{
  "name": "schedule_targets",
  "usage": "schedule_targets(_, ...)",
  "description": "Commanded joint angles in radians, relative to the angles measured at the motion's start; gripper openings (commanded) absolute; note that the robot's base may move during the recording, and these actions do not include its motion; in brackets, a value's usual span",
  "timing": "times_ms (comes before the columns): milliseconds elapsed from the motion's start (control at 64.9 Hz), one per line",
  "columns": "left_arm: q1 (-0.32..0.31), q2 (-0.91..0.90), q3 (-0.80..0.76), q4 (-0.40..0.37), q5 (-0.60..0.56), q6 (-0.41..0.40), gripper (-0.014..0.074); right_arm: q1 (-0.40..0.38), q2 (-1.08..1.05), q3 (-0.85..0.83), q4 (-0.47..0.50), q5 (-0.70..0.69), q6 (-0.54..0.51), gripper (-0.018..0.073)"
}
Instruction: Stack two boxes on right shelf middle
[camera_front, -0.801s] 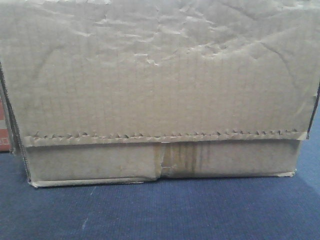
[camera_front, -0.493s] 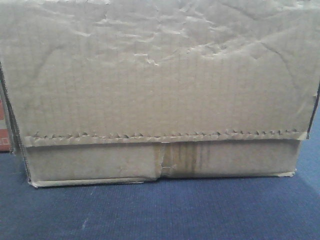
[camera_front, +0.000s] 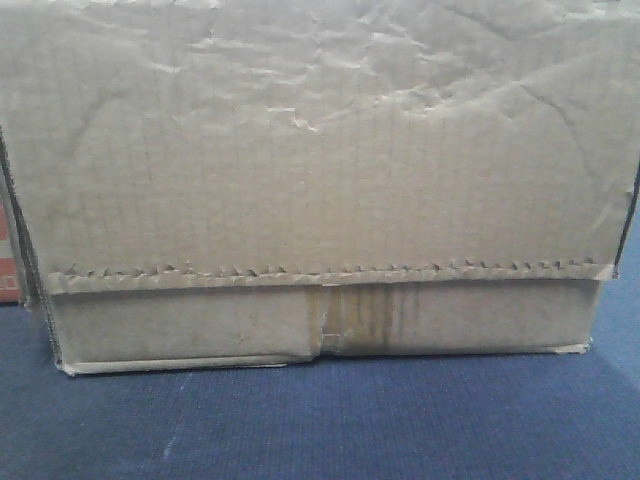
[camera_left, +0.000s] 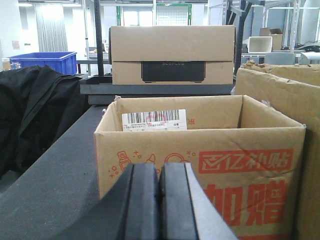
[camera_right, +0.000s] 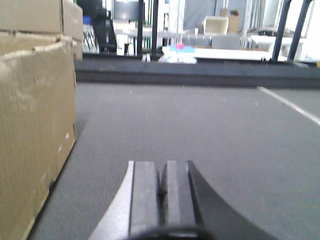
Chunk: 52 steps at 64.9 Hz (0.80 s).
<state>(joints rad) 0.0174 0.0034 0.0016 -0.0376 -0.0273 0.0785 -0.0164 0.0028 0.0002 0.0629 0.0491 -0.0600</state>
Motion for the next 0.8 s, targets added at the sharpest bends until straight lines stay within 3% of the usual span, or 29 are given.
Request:
schedule_targets(0, -0.001, -0.003, -0.002, -0.005, -0.027, 0.003, -0.0111, -0.001, -0.003, 0.0, -0.001, -0.059, -0.005, -0.0154)
schedule_targets(231, -0.001, -0.003, -0.002, -0.005, -0.178, 0.003, -0.0111, -0.001, -0.003, 0.0, -0.001, -0.176, -0.005, -0.0154)
schedule_targets(385, -0.001, -0.003, -0.148, -0.005, -0.139, 0.003, -0.0111, -0.001, -0.003, -0.176, -0.001, -0.116, -0.005, -0.0154)
schedule_targets(616, -0.001, 0.073, -0.523, -0.005, 0.172, 0.003, -0.0109, 0.001, 0.09, -0.532, -0.001, 0.144, -0.005, -0.0118)
schedule_targets(709, -0.001, 0.161, -0.682, -0.005, 0.302, 0.003, -0.0056, 0.001, 0.203, -0.666, -0.001, 0.196, -0.005, 0.0017)
schedule_targets(786, -0.001, 0.242, -0.774, -0.002, 0.399, 0.003, 0.0046, 0.001, 0.294, -0.744, -0.001, 0.219, -0.005, 0.0164)
